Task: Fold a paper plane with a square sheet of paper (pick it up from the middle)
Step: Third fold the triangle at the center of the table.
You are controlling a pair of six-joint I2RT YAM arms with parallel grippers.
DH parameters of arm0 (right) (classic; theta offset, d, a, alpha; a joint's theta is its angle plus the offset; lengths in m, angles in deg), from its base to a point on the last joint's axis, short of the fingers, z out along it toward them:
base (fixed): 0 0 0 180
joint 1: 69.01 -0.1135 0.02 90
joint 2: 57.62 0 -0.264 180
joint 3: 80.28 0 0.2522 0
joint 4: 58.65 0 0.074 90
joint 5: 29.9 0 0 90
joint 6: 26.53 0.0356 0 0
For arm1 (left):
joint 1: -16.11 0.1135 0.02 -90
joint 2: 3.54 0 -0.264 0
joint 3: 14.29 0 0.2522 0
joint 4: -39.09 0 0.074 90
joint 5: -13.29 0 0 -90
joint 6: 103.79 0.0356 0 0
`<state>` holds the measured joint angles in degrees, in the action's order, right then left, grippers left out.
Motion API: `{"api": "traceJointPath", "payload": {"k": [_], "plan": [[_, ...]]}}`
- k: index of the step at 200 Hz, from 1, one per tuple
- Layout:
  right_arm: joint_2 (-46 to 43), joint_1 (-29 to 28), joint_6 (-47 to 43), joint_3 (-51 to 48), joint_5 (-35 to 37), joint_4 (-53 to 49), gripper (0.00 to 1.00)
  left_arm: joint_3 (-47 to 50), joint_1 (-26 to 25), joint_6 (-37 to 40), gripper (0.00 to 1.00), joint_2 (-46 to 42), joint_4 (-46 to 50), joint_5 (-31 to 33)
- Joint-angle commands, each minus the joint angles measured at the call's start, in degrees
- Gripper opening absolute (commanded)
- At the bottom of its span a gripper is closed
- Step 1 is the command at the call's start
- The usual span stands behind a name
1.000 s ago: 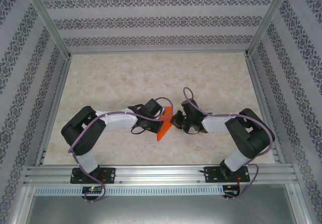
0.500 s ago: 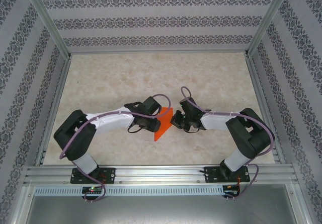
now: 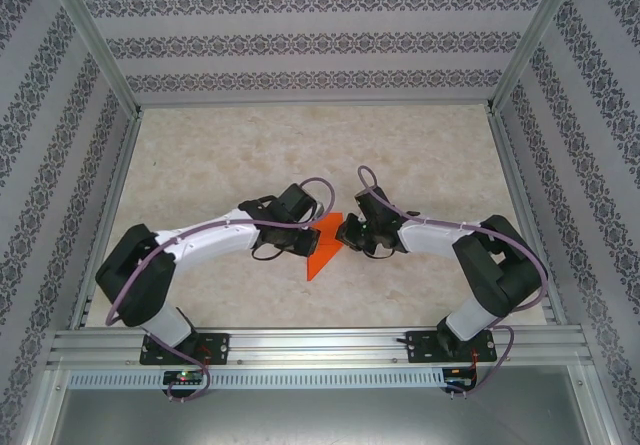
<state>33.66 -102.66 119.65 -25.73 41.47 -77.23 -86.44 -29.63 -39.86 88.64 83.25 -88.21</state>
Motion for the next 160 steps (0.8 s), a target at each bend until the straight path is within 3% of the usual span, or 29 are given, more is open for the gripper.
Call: {"api": "traceJointPath", "payload": {"k": [1,34,70,160], "plan": [[-2.9,-0.1,-1.7,1.7,-0.3,-1.9,0.12,-0.1,0.7,-0.7,0.02,3.3,-3.2,-1.7],[-7.0,-0.1,-1.6,-0.1,1.4,-3.9,0.18,0.3,0.7,-0.4,0.01,6.2,-4.0,1.8],[-10.5,0.3,-0.5,-3.8,2.6,-3.5,0.35,0.6,0.7,0.4,0.00,8.1,-4.5,3.1],[-2.7,0.3,0.3,-3.6,-6.2,7.7,0.38,2.8,0.7,1.1,0.00,8.6,-5.2,3.3]]}}
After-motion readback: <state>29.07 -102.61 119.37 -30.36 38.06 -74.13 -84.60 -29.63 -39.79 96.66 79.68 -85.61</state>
